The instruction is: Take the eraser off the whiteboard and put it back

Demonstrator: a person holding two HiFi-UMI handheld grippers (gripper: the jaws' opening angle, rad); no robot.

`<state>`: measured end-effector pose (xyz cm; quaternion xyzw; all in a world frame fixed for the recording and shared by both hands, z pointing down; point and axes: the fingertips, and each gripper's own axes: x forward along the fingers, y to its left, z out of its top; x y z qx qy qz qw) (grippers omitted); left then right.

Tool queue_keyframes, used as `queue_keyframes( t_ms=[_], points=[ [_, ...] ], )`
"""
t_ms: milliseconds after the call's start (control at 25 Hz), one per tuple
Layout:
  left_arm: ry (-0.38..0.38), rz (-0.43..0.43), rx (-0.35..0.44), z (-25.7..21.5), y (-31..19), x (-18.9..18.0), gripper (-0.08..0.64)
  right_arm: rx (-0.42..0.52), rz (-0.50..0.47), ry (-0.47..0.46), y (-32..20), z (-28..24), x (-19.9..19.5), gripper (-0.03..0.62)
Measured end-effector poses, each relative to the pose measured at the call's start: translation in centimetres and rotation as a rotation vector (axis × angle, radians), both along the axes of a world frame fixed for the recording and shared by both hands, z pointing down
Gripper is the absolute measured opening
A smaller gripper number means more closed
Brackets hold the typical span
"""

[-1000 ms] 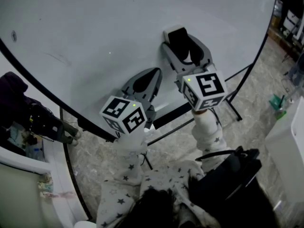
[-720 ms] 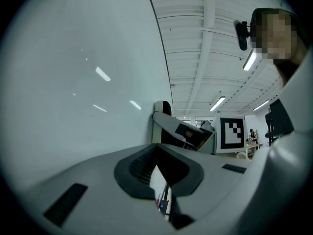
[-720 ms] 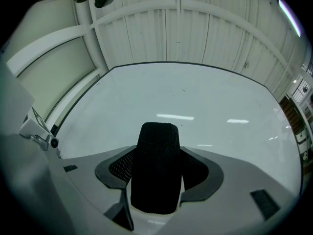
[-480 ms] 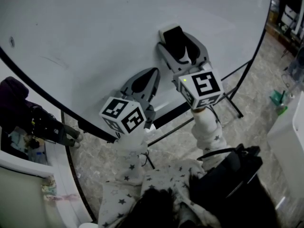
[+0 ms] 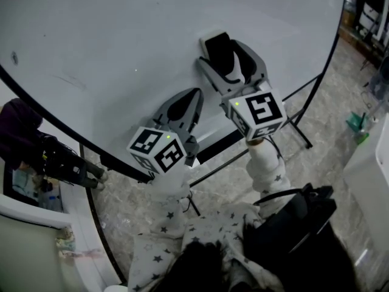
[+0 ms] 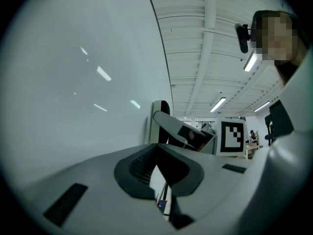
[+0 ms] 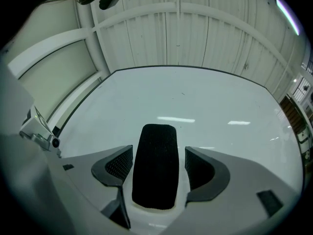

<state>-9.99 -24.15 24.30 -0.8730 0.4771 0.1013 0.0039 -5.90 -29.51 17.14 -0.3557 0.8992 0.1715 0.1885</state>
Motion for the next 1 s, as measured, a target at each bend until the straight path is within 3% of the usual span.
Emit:
queue_keyframes(
  t_ms=[400, 440, 480, 600, 800, 1000],
  points=[
    [0.021, -0.007, -0.001, 0.2, -0.4, -1.1, 0.002, -0.147, -0.059, 0.012, 0.4, 3.1, -0.2, 0.318],
    [0.025, -0.003, -0.01, 0.5, -0.5, -1.0, 0.002, -0.166, -0.061, 0.022, 0.3, 3.7, -0.1, 0.304],
    [0.03, 0.001, -0.017, 0.7, -0.7, -0.9, 0.002, -0.18, -0.058, 0.035, 0.3, 4.1, -0.1, 0.238],
    [0.039, 0.011, -0.023, 1.0, -0.9, -1.1, 0.002, -0.207, -0.061, 0.067, 0.3, 5.0, -0.5, 0.173],
    [0.055, 0.023, -0.04, 1.3, -1.2, -1.3, 0.002, -0.27, -0.103, 0.094, 0.7, 6.5, -1.4, 0.08],
    [0.047, 0.024, -0.047, 2.1, -1.1, -0.6, 0.0, -0.316, -0.135, 0.098, 1.3, 8.1, -0.8, 0.029]
  ],
)
